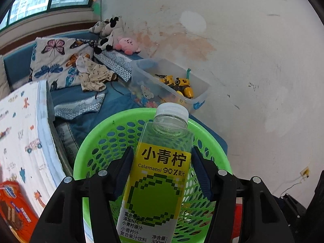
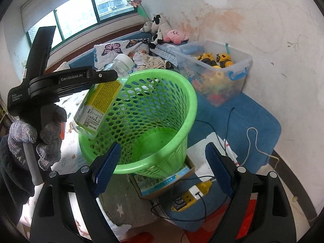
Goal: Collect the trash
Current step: 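Carry the yellow-green juice bottle to the green basket and release it with the left tool, then move the left tool back to the bed and grasp the pink wipes pack, then grasp the red chocolate wafer pack with the right tool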
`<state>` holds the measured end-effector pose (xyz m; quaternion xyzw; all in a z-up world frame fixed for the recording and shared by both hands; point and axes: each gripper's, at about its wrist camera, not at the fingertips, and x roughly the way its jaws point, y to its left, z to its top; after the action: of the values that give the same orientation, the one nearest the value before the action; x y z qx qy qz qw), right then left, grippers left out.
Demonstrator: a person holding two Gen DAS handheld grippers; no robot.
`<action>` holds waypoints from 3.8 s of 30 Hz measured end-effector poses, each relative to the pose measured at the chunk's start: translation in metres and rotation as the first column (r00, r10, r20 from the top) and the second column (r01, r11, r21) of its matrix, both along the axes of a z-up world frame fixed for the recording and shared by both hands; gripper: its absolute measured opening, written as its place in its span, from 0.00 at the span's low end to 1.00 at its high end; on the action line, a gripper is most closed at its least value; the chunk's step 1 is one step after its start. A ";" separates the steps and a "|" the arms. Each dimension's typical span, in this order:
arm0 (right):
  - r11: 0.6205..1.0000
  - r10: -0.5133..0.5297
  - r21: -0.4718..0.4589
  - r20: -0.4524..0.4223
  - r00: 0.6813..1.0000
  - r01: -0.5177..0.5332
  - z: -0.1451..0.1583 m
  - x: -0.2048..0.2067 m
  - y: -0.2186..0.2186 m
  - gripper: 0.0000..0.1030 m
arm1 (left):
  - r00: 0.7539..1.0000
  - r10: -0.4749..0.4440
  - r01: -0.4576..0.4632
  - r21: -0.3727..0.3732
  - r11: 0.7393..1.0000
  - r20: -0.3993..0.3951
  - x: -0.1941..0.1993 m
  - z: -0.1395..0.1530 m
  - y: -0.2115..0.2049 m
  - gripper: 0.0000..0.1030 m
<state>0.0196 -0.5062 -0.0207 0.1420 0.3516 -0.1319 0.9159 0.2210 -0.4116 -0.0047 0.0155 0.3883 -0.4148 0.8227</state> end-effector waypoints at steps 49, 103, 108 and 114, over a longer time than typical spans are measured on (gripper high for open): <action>0.934 0.355 -0.008 0.083 0.931 -0.356 0.029 0.053 0.162 0.88 | 0.864 0.489 -0.498 0.057 0.865 0.120 -0.079 0.016 0.380 0.77; 0.836 0.547 0.062 -0.034 0.836 -0.545 -0.014 0.167 0.250 0.88 | 0.861 0.462 -0.491 -0.109 0.864 -0.213 -0.029 -0.040 0.490 0.19; 0.836 0.544 0.106 -0.029 0.839 -0.538 -0.020 0.184 0.240 0.88 | 0.877 0.449 -0.472 -0.134 0.872 -0.170 -0.040 -0.023 0.488 0.12; 0.833 0.545 0.150 -0.051 0.837 -0.533 -0.032 0.203 0.230 0.88 | 0.891 0.435 -0.451 -0.147 0.880 -0.131 -0.049 -0.007 0.482 0.09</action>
<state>0.2222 -0.2761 -0.0532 0.0903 0.4266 0.1483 0.8876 0.1724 0.0705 -0.0113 -0.1649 0.3823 -0.2481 0.8747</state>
